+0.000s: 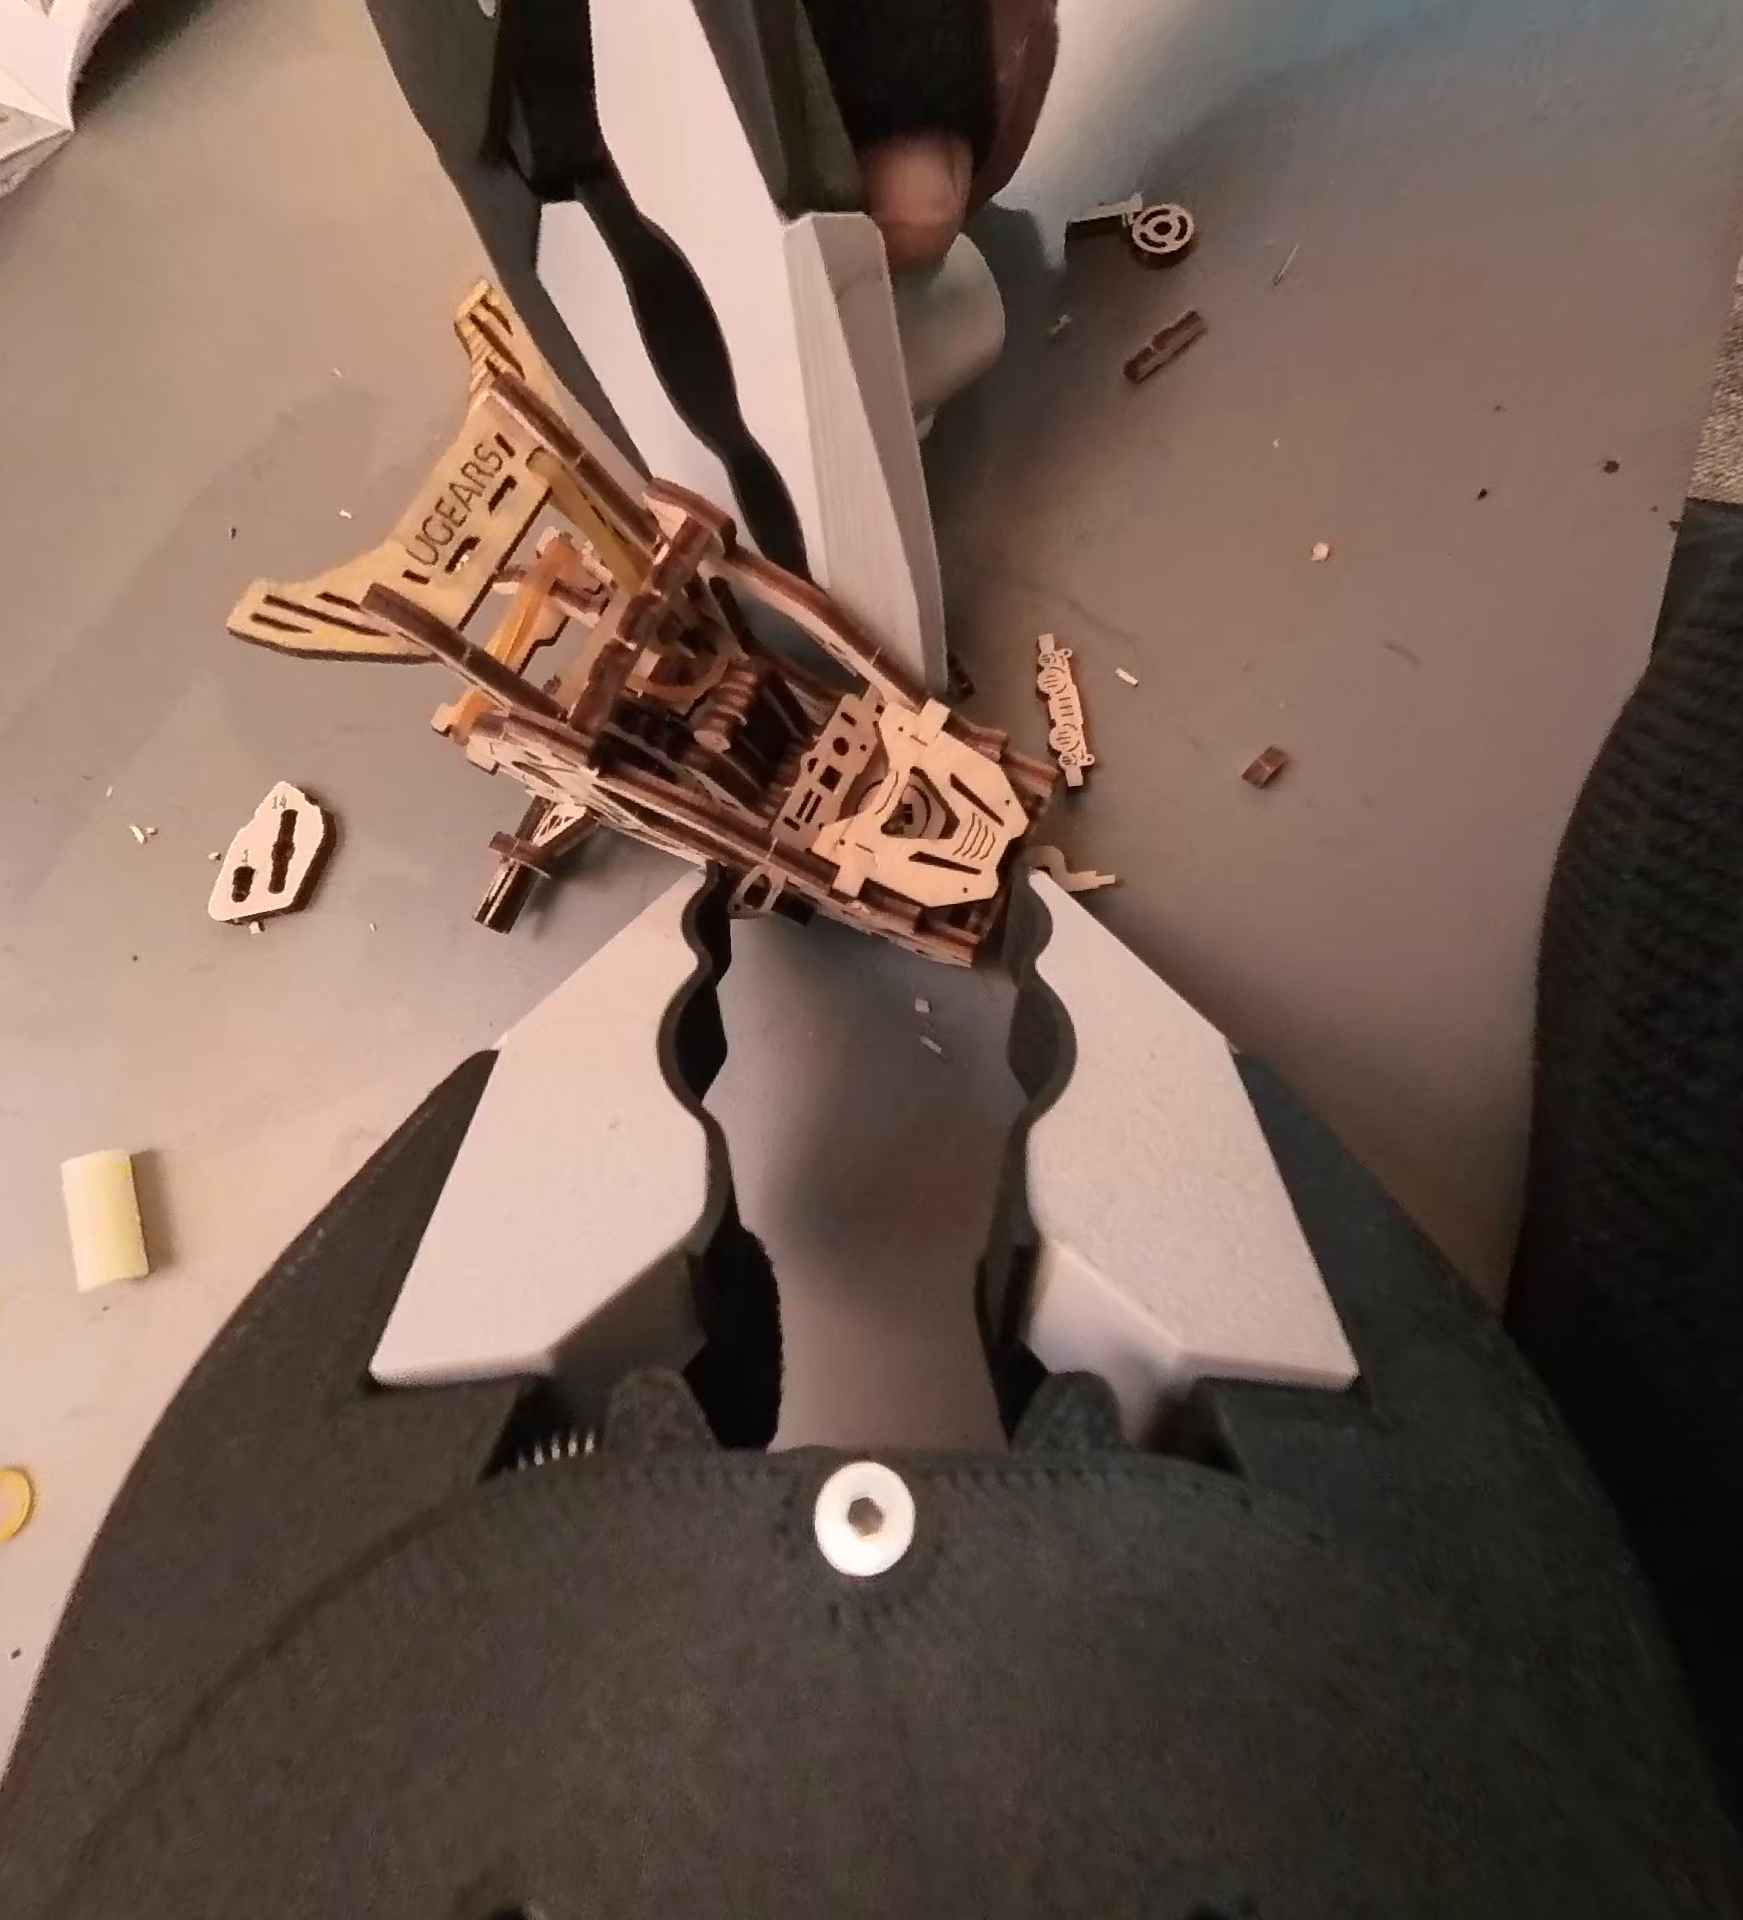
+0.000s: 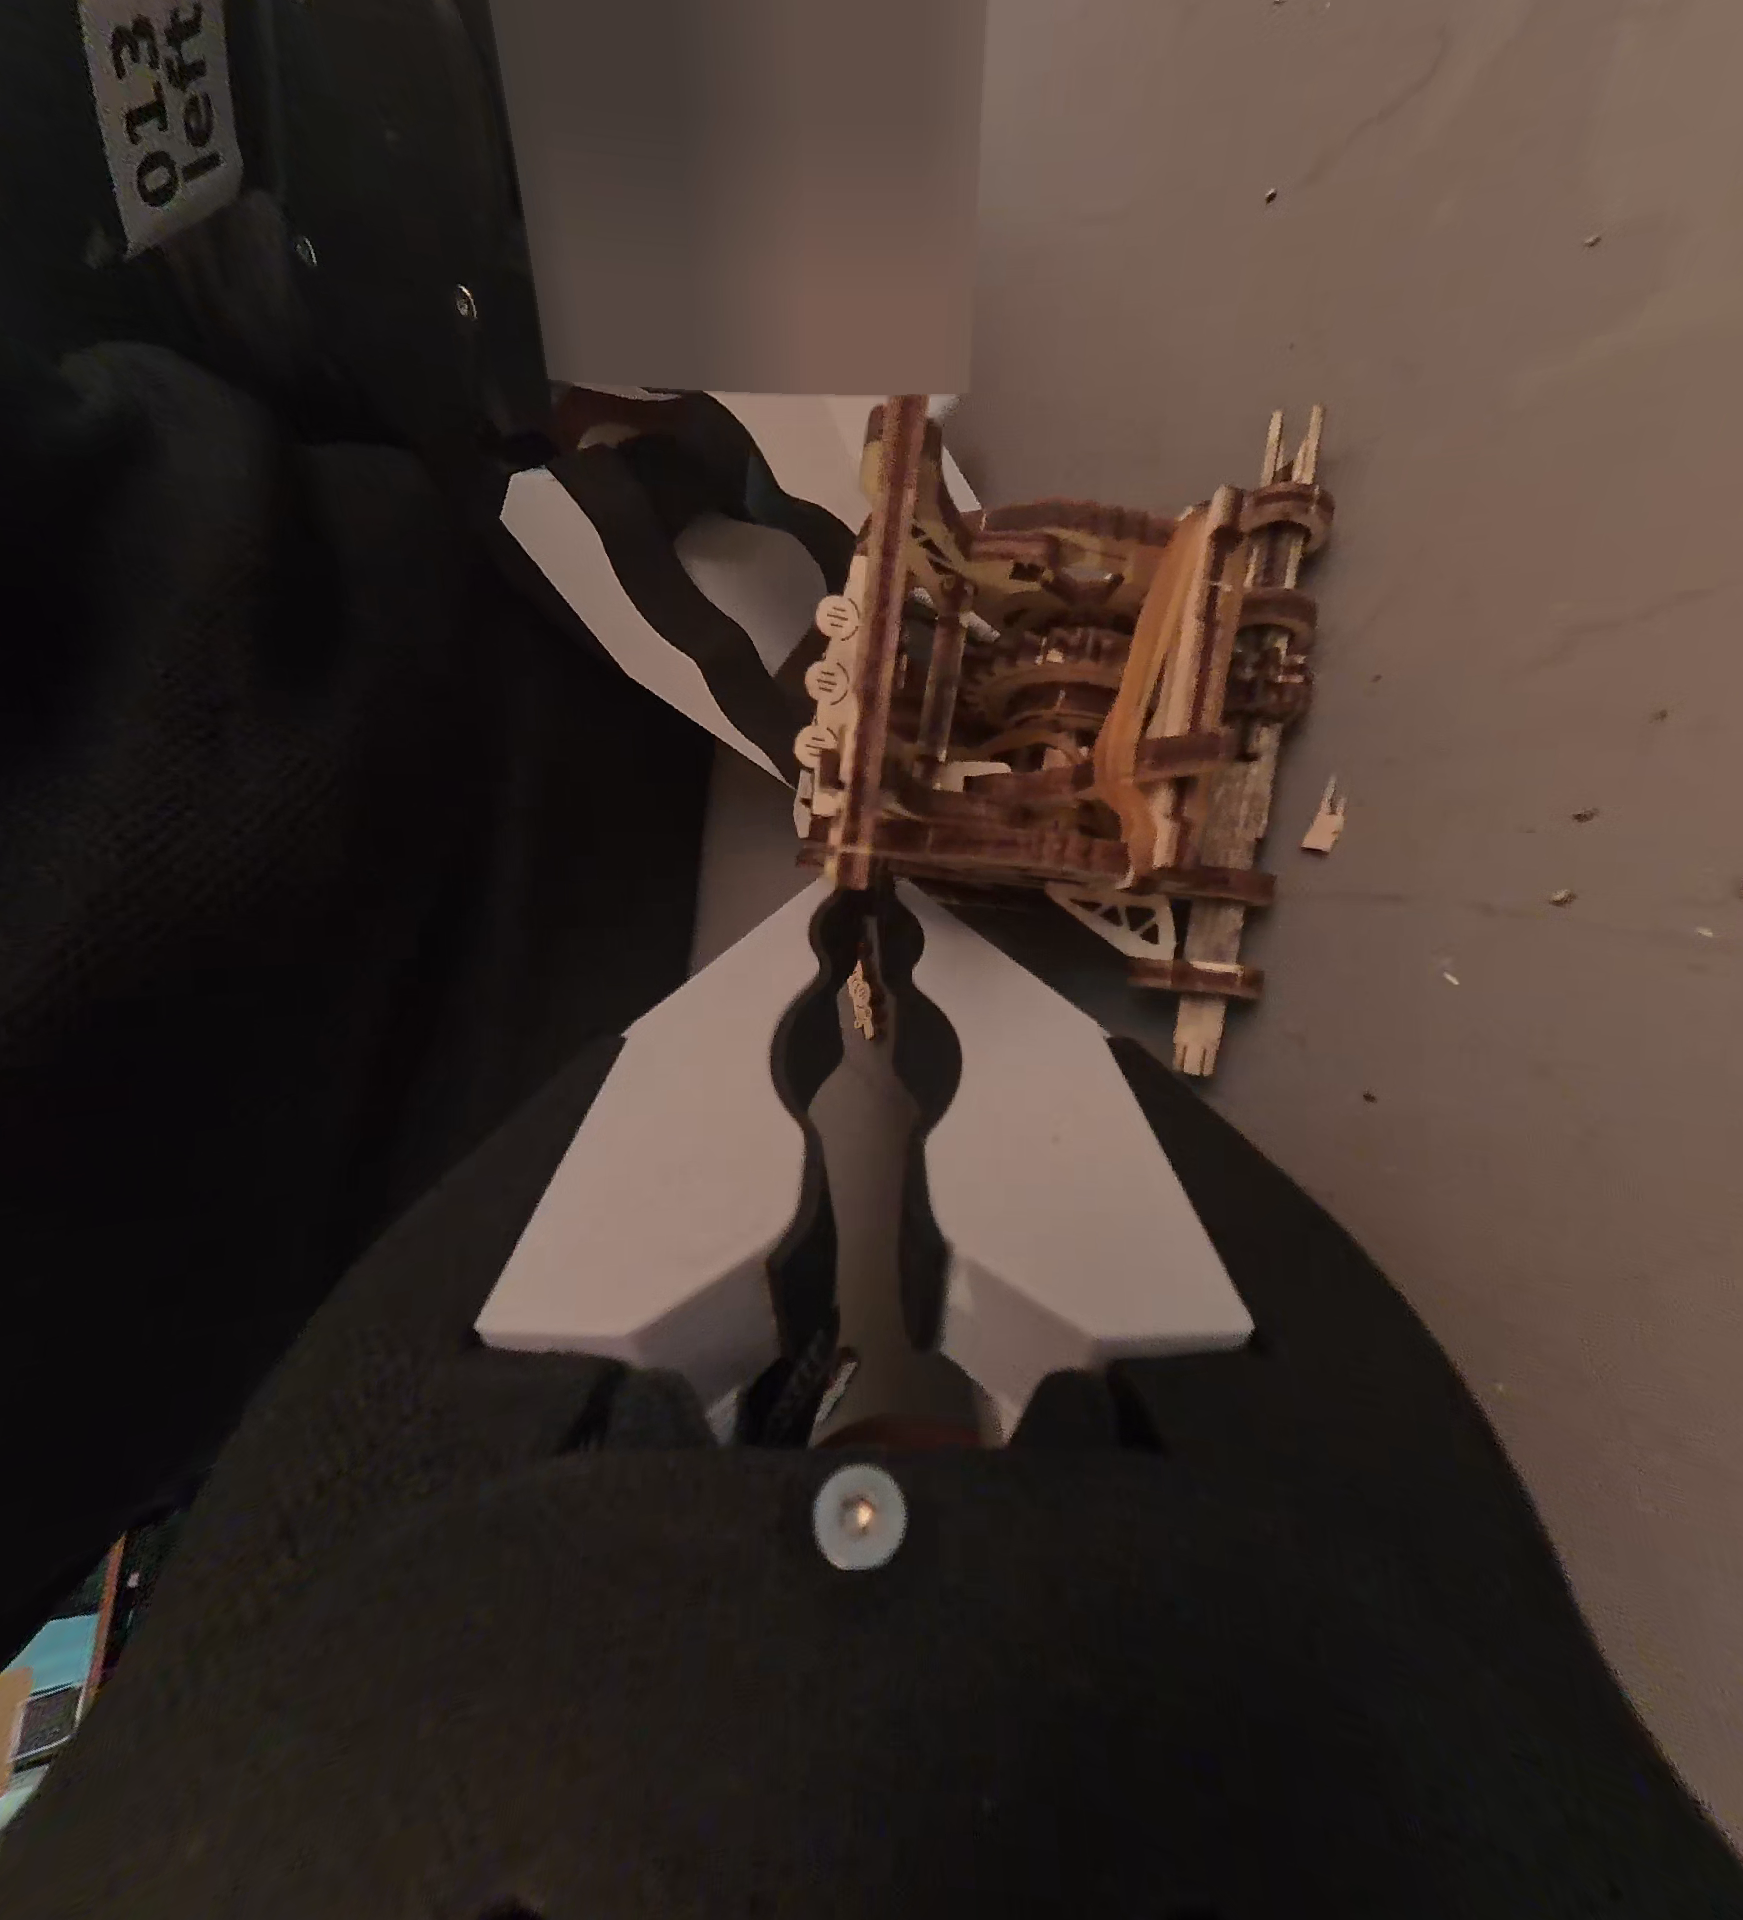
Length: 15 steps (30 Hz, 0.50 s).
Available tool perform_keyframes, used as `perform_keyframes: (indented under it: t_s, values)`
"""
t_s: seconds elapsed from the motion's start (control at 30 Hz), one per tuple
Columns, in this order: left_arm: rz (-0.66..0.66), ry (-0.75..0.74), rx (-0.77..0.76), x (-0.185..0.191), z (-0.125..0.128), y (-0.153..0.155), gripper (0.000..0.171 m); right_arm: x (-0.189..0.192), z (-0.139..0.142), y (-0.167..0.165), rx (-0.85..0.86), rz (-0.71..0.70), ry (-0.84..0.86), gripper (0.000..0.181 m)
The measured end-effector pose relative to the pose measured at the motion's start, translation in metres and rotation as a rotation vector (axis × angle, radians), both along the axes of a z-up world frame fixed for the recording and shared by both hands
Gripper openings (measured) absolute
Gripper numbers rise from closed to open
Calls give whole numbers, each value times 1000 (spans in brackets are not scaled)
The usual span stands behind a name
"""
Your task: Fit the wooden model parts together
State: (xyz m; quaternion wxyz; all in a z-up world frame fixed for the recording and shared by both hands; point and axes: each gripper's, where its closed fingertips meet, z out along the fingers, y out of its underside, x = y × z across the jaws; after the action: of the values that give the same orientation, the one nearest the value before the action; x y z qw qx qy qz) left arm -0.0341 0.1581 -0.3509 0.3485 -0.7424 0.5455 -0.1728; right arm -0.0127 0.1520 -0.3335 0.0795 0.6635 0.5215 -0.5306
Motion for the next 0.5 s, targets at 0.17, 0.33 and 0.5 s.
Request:
perform_keyframes:
  t_s: [0.17,0.33,0.5]
  values:
    - [-1,10,12,-1,1,1,51,-1,1,3,107,-45,50,1]
    - [11,34,11,-2,2,4,50,4,4,16,261,-152,105,12]
    - [16,46,8,-1,2,4,51,10,15,14,626,-193,162,29]
